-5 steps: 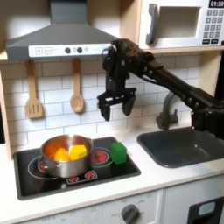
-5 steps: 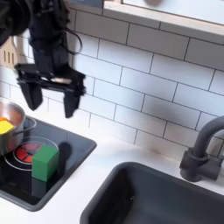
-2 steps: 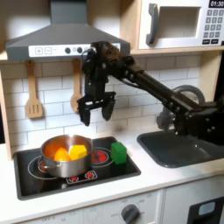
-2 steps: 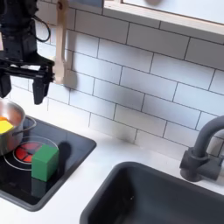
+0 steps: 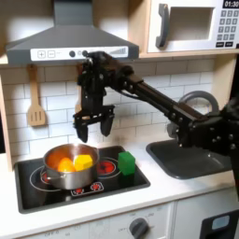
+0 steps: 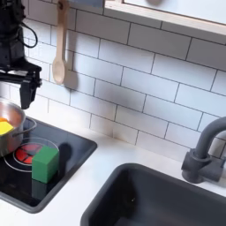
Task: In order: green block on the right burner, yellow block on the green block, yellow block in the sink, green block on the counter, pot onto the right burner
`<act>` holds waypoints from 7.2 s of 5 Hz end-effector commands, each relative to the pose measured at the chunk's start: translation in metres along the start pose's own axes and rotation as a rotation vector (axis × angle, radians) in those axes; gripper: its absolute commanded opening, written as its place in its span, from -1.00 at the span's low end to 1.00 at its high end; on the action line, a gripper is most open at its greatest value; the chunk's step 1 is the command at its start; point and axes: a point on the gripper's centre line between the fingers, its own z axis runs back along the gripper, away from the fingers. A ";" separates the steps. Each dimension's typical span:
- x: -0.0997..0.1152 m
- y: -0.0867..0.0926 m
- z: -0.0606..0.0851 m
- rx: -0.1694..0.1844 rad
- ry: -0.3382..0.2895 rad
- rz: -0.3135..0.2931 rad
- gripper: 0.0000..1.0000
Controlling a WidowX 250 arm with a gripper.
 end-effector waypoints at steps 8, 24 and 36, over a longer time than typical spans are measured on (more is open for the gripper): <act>0.015 0.017 -0.033 0.060 0.042 0.079 1.00; -0.008 0.023 -0.045 0.019 0.110 0.095 1.00; 0.009 0.017 -0.054 -0.076 0.145 -0.134 1.00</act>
